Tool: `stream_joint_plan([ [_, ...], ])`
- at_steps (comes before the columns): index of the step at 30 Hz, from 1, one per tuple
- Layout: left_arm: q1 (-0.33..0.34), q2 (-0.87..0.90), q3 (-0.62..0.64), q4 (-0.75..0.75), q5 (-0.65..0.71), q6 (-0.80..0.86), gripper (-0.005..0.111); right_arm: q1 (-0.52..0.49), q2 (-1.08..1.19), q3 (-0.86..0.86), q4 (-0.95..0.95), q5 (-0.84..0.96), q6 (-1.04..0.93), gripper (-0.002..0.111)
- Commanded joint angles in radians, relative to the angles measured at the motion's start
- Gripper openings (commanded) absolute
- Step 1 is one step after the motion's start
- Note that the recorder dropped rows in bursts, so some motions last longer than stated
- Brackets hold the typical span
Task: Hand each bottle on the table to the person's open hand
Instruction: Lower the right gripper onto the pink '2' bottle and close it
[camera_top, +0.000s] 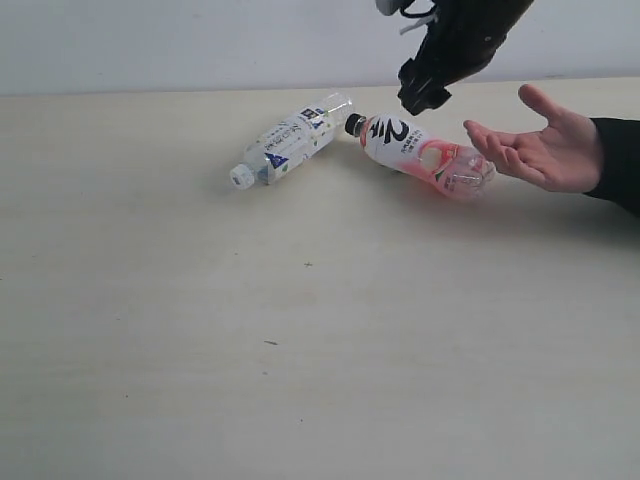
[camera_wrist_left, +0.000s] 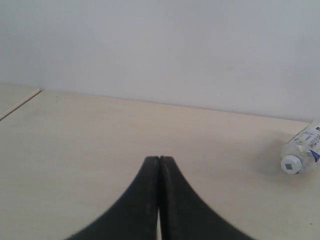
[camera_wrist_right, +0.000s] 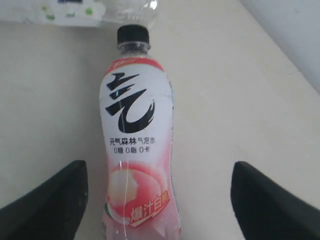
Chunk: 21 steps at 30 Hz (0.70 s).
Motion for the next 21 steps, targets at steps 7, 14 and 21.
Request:
stream_joint_plan([
  [7,-0.006,-0.006,0.000,-0.002,-0.001,0.001,0.000,0.001,0.077,-0.008,0.013,-0.018,-0.109,0.085],
  [14,-0.006,-0.006,0.000,-0.002,-0.001,0.001,0.000,0.018,0.095,-0.008,0.036,-0.001,-0.163,0.088],
  [21,-0.006,-0.006,0.000,-0.002,-0.001,0.001,0.000,0.024,0.140,-0.008,-0.020,-0.037,-0.162,0.088],
])
